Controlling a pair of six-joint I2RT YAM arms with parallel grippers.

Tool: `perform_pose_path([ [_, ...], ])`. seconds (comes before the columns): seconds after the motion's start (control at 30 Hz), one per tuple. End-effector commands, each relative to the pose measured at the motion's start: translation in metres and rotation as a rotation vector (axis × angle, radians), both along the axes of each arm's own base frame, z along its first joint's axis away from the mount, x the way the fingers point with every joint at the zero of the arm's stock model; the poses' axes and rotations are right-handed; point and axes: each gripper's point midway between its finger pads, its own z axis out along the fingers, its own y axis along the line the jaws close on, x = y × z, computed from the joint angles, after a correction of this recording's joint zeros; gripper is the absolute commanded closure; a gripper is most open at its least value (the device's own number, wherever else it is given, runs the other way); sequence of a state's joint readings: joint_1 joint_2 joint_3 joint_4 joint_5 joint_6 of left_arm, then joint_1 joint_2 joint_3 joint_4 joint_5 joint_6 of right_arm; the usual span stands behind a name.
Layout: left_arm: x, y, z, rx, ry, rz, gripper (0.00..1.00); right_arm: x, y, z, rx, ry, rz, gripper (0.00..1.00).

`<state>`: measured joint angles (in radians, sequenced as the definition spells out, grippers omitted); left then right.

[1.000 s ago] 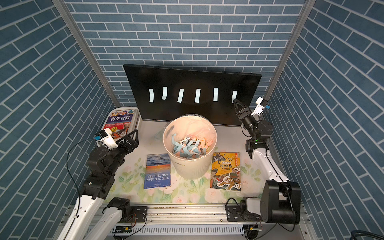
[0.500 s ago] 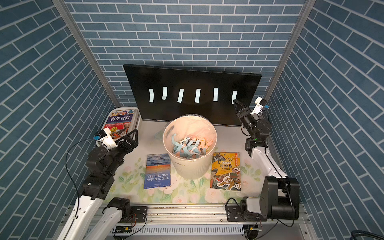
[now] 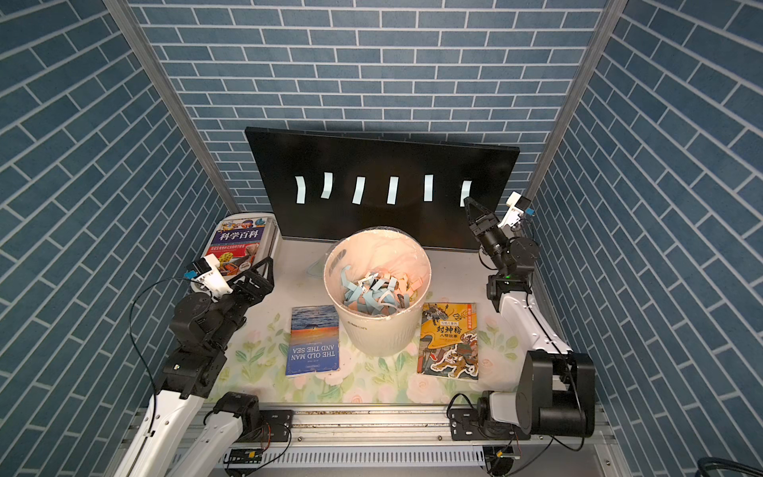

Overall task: Remove the sticky note from the monitor
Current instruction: Tear off the sticky note from the monitor, then place the sticky note in the trash bin.

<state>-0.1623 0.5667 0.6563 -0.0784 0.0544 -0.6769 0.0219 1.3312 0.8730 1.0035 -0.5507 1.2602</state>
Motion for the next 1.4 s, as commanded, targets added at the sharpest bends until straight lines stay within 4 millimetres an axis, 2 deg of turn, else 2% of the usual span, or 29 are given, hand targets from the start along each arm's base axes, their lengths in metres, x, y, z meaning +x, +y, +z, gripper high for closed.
perform_pose_path([
  [0.0, -0.004, -0.001, 0.006, 0.002, -0.018, -0.01, 0.0, -0.017, 0.004, 0.015, -0.007, -0.072, 0.01, 1.0],
  [0.4, -0.009, -0.002, 0.008, -0.02, -0.031, -0.022, 0.0, -0.044, 0.021, 0.008, -0.052, -0.084, 0.089, 1.0],
  [0.6, -0.01, -0.004, 0.009, -0.027, -0.036, -0.032, 0.0, -0.063, 0.042, 0.006, -0.162, -0.101, 0.12, 1.0],
  [0.73, -0.01, -0.005, 0.01, -0.031, -0.039, -0.039, 0.0, -0.077, 0.062, 0.001, -0.271, -0.105, 0.138, 1.0],
  [1.13, -0.01, -0.008, 0.014, -0.033, -0.048, -0.054, 0.0, -0.117, 0.139, -0.026, -0.576, -0.145, 0.316, 1.0],
  [1.37, -0.011, -0.008, 0.016, -0.033, -0.052, -0.055, 0.0, -0.123, 0.172, -0.059, -0.808, -0.114, 0.336, 1.0],
])
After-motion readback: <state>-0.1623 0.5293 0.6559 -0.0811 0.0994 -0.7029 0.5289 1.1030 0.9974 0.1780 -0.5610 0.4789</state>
